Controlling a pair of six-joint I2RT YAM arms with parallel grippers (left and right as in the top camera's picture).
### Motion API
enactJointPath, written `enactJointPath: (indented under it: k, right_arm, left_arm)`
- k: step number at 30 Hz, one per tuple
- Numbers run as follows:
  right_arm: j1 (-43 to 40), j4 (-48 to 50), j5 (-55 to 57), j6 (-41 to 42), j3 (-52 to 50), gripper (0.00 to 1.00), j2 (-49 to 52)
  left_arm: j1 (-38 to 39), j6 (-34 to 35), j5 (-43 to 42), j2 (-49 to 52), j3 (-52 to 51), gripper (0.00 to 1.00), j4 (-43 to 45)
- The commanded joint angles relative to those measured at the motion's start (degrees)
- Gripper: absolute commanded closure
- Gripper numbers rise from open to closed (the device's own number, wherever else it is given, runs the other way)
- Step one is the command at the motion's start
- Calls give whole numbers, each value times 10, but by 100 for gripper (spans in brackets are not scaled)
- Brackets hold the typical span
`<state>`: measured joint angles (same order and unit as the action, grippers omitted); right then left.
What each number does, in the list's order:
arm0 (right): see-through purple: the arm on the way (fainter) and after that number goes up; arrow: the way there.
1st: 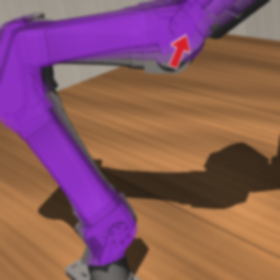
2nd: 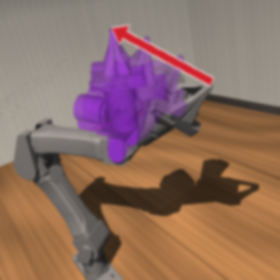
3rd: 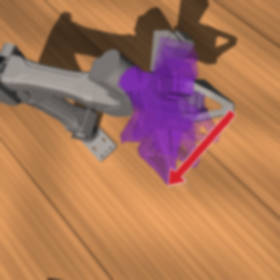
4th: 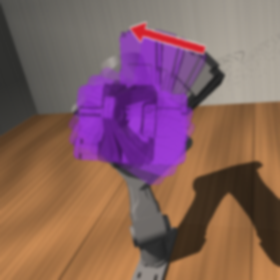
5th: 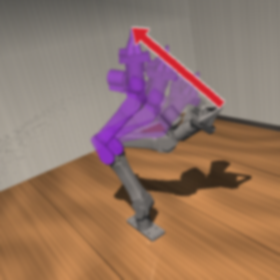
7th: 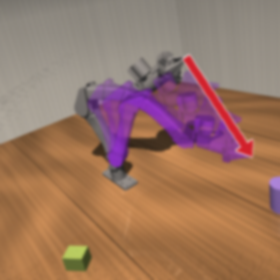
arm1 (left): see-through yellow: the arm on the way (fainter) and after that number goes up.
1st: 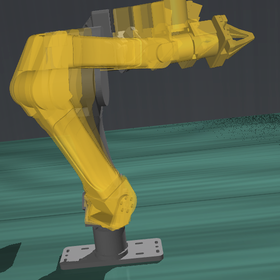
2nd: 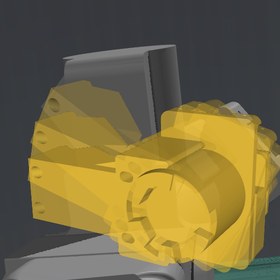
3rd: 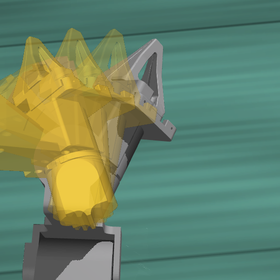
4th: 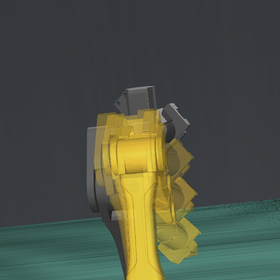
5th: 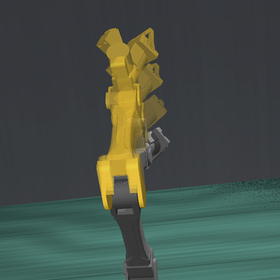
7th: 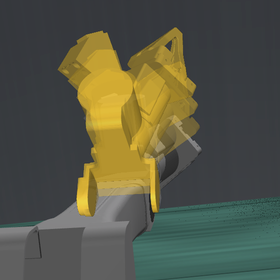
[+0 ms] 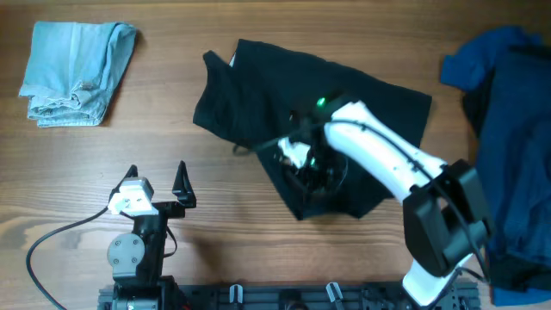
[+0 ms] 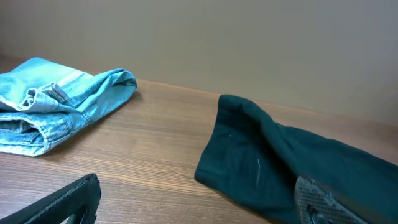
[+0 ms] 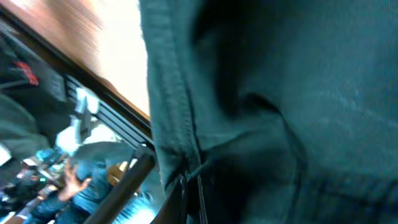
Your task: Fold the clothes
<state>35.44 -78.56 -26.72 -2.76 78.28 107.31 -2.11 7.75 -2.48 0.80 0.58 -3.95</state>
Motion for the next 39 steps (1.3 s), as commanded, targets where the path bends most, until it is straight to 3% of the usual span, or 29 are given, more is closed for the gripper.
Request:
enactJointPath:
  k: [1,8,19,22,23,28,32,36,39]
  right_arm:
    - [42,17,22,62,-53,96,-27]
    - [111,45,28,96,-113,96,-30]
    - [129,41,42,119,-155,96,-34]
    - [129,38,42,119,-155,84,-56]
    - [129,38,42,119,-155,71,-68]
    - [128,41,45,134,-150,44,-178]
    - [105,51,63,135,-128,36,-253]
    - [27,88,143,169,-118,20,-301]
    - [-36,116,171,169,-118,20,-300]
  left_arm:
    - [-4,-9,-9,-4,-2,0,-2]
    - [-4,-9,-9,-4,-3,0,-2]
    - [-4,-9,-9,-4,-2,0,-2]
    - [-4,-9,-9,-4,-3,0,-2]
    - [-4,-9,-9,-4,-2,0,-2]
    - [-4,-9,-9,-4,-2,0,-2]
    - [-4,-9,-9,-4,-3,0,-2]
    - [-4,-9,-9,-4,-2,0,-2]
    - [-4,-9,-9,-4,-3,0,-2]
